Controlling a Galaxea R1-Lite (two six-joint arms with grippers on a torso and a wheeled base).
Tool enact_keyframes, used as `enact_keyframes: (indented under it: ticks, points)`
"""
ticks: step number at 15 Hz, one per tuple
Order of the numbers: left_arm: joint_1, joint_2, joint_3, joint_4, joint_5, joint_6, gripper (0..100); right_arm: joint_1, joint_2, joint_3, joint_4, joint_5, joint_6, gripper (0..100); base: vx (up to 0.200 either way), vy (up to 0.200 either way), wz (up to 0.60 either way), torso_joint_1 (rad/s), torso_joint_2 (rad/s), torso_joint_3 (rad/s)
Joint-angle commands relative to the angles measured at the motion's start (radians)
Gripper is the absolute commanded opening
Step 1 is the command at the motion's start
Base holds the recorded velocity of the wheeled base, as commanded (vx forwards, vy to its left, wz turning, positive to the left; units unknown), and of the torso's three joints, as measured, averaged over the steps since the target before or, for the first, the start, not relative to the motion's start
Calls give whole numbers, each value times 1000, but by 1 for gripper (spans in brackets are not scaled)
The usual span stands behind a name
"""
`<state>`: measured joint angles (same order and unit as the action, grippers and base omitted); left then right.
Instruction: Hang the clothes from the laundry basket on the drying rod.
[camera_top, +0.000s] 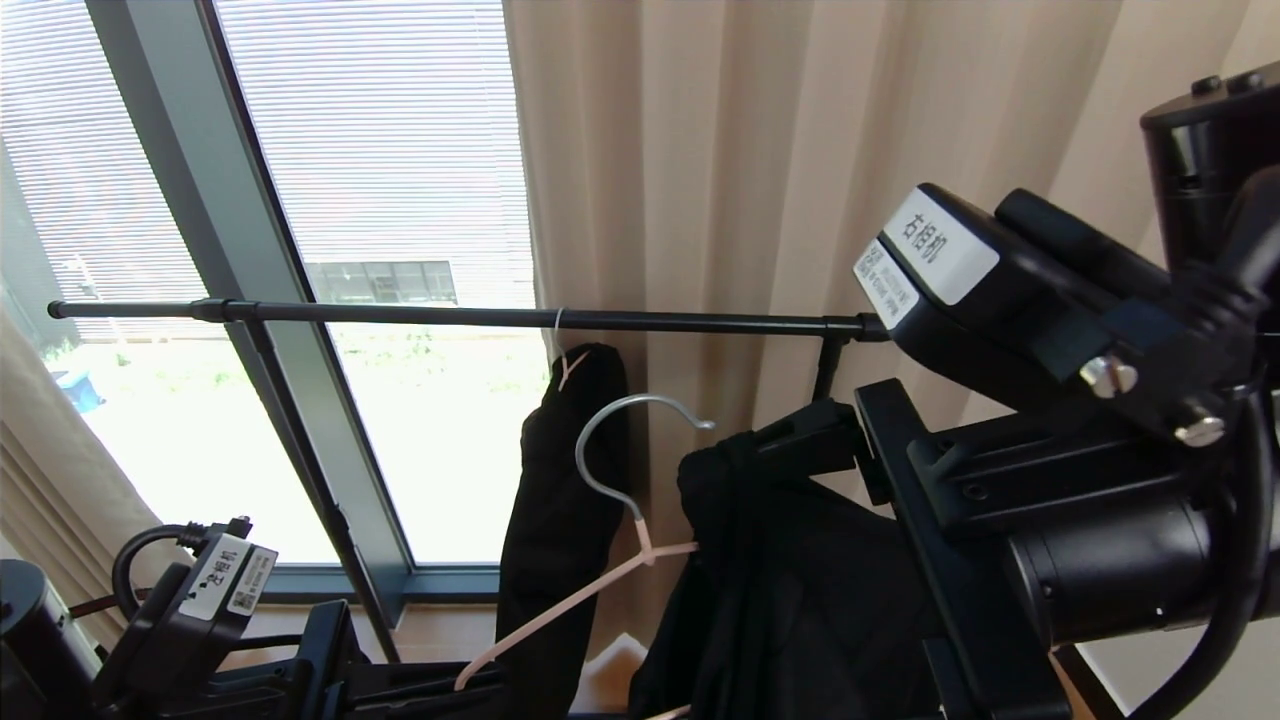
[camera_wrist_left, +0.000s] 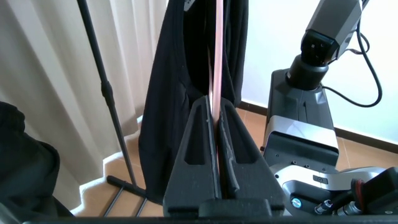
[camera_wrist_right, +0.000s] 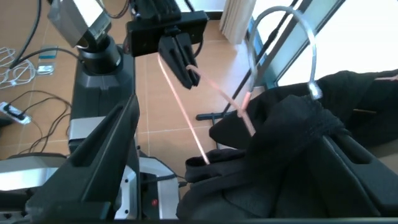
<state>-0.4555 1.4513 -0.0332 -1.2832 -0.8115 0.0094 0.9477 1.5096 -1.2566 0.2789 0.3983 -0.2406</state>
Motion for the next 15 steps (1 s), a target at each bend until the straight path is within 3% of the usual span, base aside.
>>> enact_keyframes:
  ticks: [1,6,13,15]
  points:
    - [0,1,-1,-1,0,0,0,0,4,-26,31,1,1,100,0,0,0,0,0,0]
    - [0,6,1,-1,0,-2,0,0,64,-145,189,-1,6,100,0,0,0,0,0,0]
    - [1,38,-1,-1,0,-2,0,0,107,-165,221,-12,-2,100,0,0,0,0,0,0]
    - [6,41,-1,-2,0,-2,0,0,130,-228,313,-38,-6,100,0,0,0,0,0,0]
